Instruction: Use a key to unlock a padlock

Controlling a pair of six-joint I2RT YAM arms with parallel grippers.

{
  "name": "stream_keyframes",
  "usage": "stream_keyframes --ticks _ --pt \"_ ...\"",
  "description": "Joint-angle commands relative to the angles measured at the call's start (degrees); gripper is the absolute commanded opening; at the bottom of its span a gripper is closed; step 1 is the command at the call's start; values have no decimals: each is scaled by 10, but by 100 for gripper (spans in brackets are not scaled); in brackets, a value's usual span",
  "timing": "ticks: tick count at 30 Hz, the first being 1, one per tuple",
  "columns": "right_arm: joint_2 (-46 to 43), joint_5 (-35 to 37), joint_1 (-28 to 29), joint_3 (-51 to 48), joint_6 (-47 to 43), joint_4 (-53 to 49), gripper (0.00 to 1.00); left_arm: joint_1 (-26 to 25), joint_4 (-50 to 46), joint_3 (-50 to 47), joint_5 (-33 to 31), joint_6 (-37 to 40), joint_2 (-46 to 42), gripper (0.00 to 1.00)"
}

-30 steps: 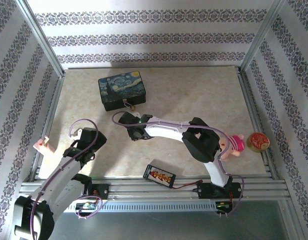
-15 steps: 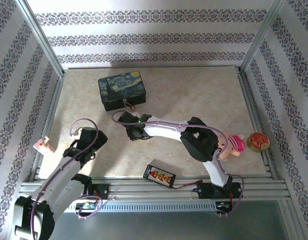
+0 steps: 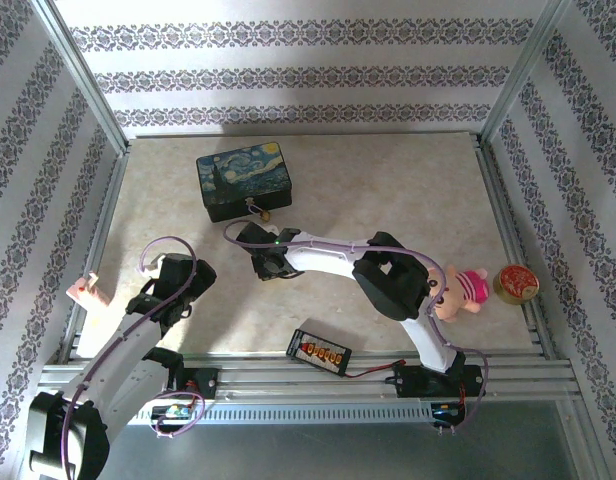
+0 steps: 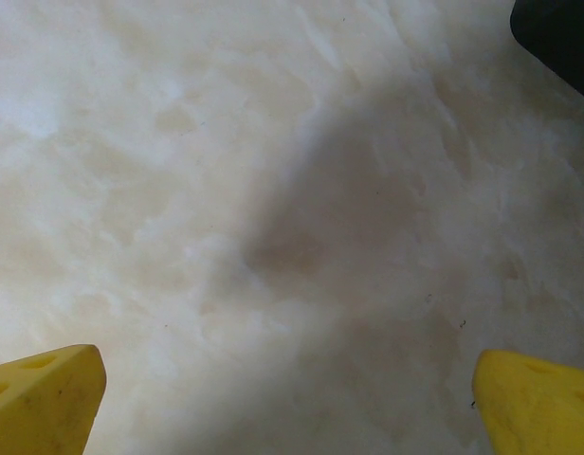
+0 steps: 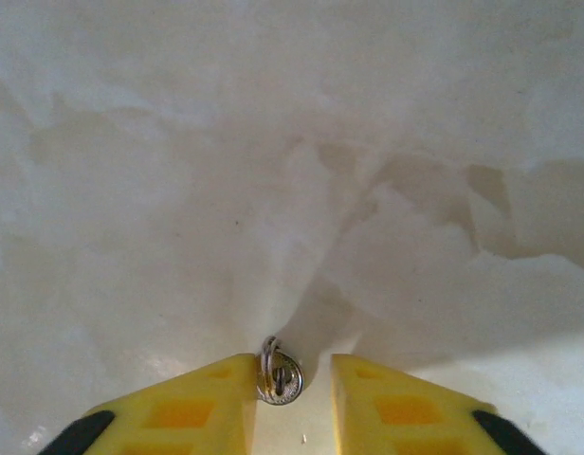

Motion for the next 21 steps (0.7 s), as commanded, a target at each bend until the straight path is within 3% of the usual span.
stream_keyframes --ticks 1,8,12,21 --pt "6 -3 -8 8 11 0 20 10 16 2 5 10 3 99" --pt "-5 -17 -13 -4 18 15 11 9 20 3 15 16 10 99" --pt "-14 -24 -14 -10 20 22 0 9 21 5 20 22 11 99" --pt "-59 -43 -20 -38 42 43 0 9 64 11 86 75 17 99"
